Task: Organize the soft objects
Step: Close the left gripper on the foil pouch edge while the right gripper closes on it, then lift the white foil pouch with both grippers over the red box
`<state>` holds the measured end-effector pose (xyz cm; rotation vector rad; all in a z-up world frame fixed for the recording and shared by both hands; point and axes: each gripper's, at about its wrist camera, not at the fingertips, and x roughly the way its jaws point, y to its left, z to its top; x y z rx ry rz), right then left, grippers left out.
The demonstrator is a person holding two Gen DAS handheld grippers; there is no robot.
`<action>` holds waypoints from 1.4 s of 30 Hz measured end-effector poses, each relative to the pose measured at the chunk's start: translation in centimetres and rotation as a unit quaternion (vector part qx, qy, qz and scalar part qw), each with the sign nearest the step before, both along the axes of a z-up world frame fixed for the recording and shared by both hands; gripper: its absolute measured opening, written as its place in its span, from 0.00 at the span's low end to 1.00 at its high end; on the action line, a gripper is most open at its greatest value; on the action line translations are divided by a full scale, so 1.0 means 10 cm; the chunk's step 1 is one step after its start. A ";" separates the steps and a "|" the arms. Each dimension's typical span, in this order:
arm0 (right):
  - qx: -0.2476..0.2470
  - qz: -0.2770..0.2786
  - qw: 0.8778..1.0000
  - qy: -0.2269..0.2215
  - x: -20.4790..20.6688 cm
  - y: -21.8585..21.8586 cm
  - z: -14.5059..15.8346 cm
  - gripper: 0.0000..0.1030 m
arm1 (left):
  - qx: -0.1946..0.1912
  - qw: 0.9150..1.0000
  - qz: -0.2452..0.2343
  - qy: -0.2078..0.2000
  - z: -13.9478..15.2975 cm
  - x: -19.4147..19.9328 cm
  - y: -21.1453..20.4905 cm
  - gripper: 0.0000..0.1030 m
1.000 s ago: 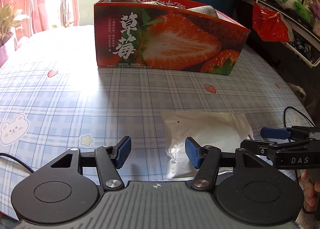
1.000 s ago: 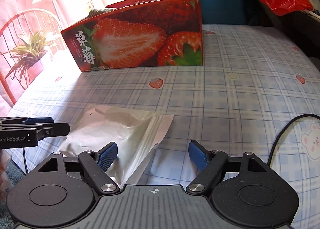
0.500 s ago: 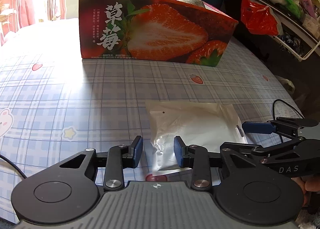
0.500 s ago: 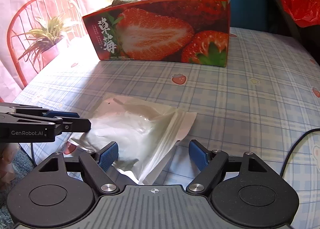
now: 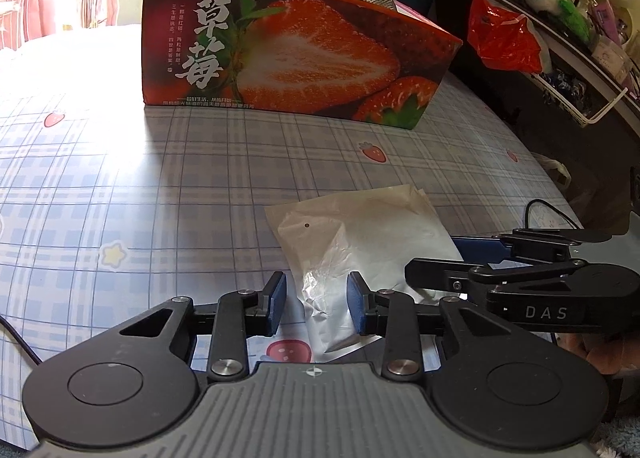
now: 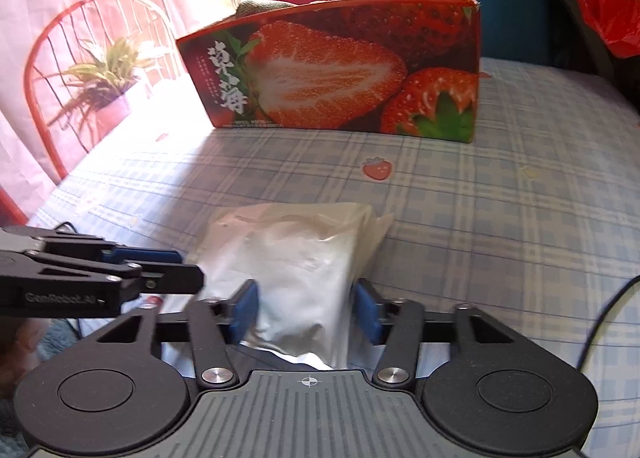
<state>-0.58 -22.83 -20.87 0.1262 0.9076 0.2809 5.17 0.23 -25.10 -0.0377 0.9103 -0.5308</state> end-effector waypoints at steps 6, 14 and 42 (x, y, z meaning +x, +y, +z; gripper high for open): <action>0.017 -0.016 1.000 0.002 -0.02 -0.07 -0.01 0.37 | -0.003 1.000 0.001 0.002 0.00 0.00 0.02 0.34; 0.024 -0.019 1.000 -0.006 -0.08 -0.12 0.02 0.28 | -0.004 1.000 0.002 0.002 0.01 0.02 0.03 0.34; 0.029 -0.002 0.999 -0.017 -0.02 0.00 -0.04 0.26 | -0.061 0.995 0.066 0.040 -0.08 0.29 0.24 0.04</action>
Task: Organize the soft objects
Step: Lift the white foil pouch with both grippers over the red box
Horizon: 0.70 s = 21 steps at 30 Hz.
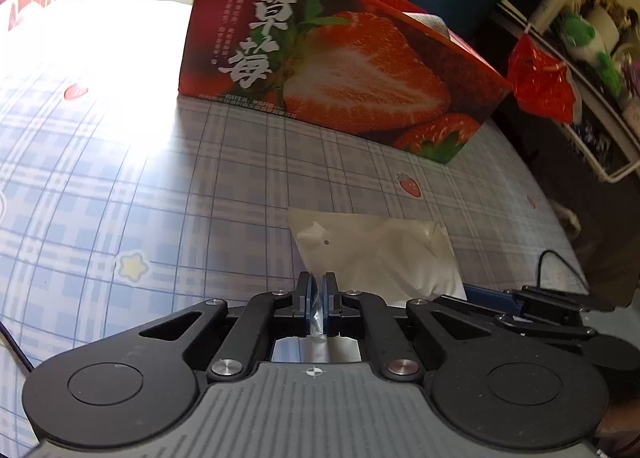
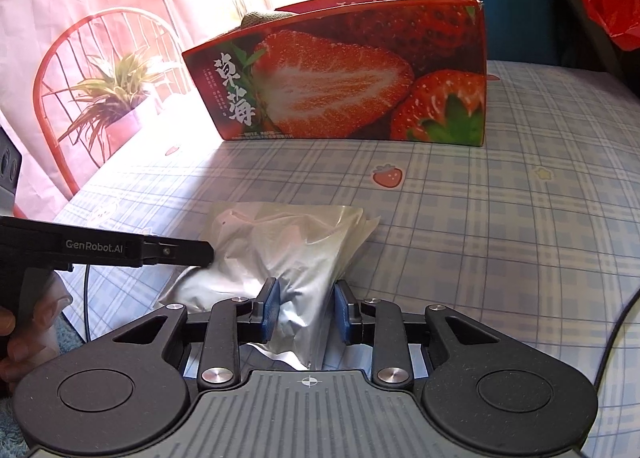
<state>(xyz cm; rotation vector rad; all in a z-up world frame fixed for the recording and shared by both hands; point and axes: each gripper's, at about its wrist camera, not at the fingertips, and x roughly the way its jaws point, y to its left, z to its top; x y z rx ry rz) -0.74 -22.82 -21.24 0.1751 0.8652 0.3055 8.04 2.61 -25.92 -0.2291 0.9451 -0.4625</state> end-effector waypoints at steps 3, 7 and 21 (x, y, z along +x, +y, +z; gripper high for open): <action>0.003 -0.001 1.000 -0.001 -0.01 -0.01 -0.01 0.26 | -0.005 1.000 0.007 -0.003 -0.01 -0.02 0.02 0.02; 0.010 -0.003 1.000 -0.005 -0.02 -0.01 0.00 0.25 | 0.013 0.999 0.000 -0.036 0.07 -0.09 -0.03 0.01; 0.005 -0.003 0.994 -0.114 0.31 -0.12 0.66 0.22 | 0.007 0.989 -0.010 -0.146 0.92 0.24 -0.15 0.01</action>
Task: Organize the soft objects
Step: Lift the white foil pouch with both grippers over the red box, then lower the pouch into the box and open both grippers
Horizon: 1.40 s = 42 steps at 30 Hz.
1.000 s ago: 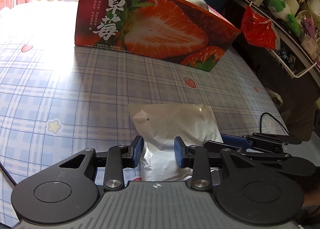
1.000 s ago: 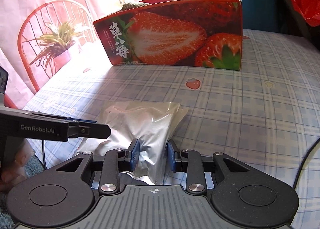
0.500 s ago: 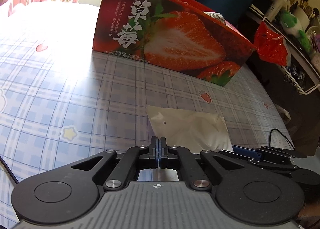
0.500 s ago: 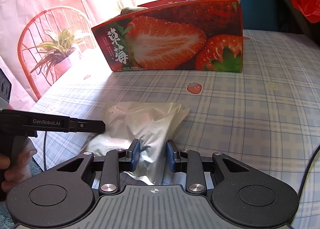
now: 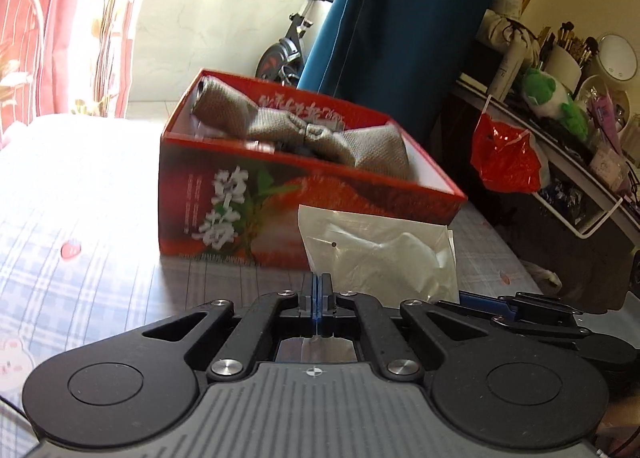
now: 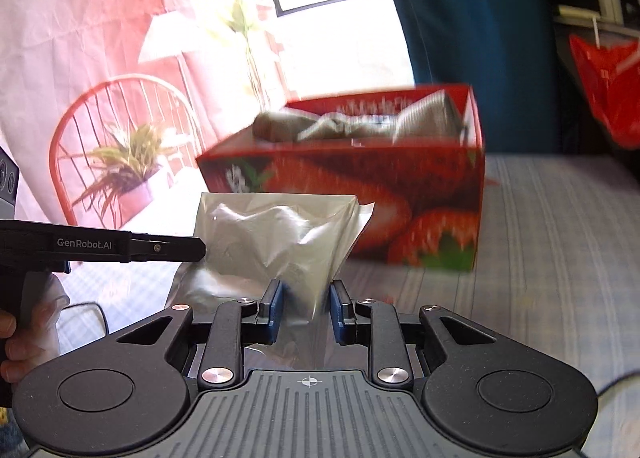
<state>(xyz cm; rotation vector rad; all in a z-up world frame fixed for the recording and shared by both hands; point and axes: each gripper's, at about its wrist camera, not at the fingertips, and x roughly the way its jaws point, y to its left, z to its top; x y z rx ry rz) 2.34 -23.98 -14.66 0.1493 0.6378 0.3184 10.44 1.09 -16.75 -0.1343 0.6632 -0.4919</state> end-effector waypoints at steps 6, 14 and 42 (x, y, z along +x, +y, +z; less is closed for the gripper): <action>-0.016 -0.001 0.999 -0.051 0.44 -0.07 0.45 0.22 | 0.015 0.998 -0.002 -0.053 0.46 0.38 -0.18 0.01; -0.043 -0.018 0.996 -0.075 1.14 -0.14 0.68 0.22 | 0.034 0.997 0.014 -0.072 0.64 0.94 -0.49 0.01; -0.078 -0.053 0.984 0.153 2.20 -0.12 -0.01 0.21 | 0.134 0.990 -0.006 0.046 -0.06 1.66 -0.85 0.03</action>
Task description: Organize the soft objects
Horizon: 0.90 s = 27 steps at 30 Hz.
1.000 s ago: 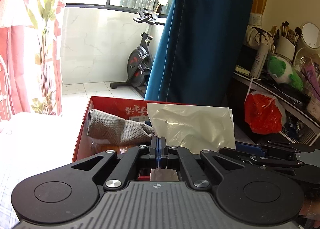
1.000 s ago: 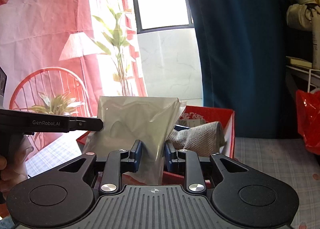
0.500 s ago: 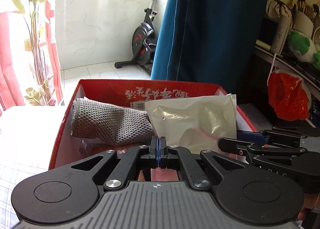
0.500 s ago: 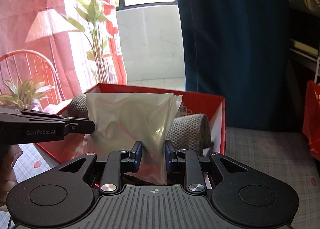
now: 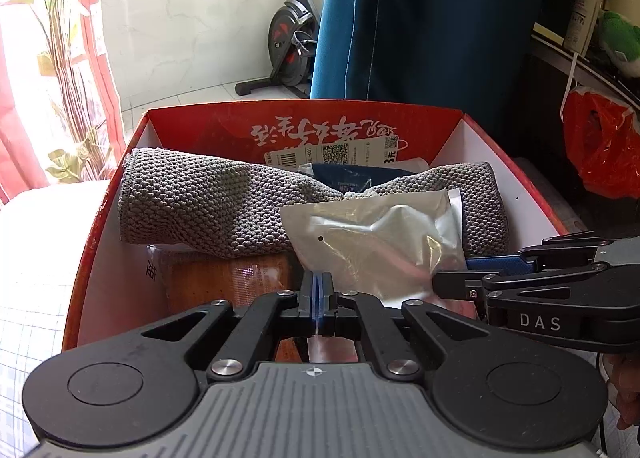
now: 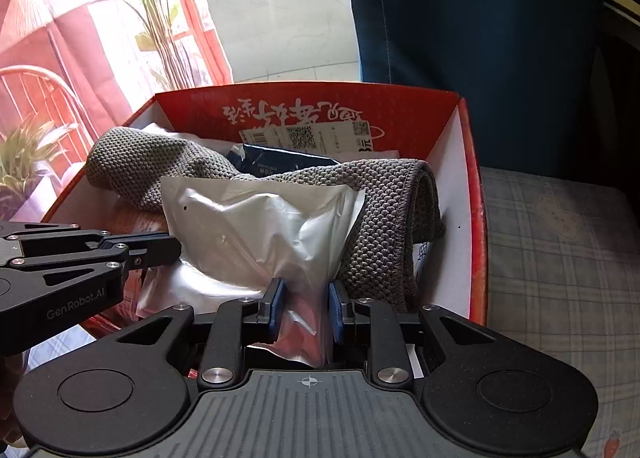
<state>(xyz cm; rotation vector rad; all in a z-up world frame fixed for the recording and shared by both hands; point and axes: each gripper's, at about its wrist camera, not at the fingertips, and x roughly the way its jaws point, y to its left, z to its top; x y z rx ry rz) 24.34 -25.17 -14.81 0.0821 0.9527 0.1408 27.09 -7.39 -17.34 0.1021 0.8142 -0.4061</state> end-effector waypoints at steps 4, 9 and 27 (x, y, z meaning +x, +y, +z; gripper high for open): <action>-0.010 0.003 1.000 0.010 0.02 0.03 -0.02 0.21 | 0.002 1.000 0.002 0.001 0.03 -0.02 0.02 0.07; -0.018 -0.001 1.000 0.006 -0.05 0.04 0.03 0.23 | -0.005 1.000 0.009 -0.015 0.16 -0.11 0.11 0.47; -0.031 0.000 0.992 -0.125 -0.79 -0.03 0.90 0.99 | 0.024 0.983 0.063 -0.172 0.98 -1.05 0.45 1.00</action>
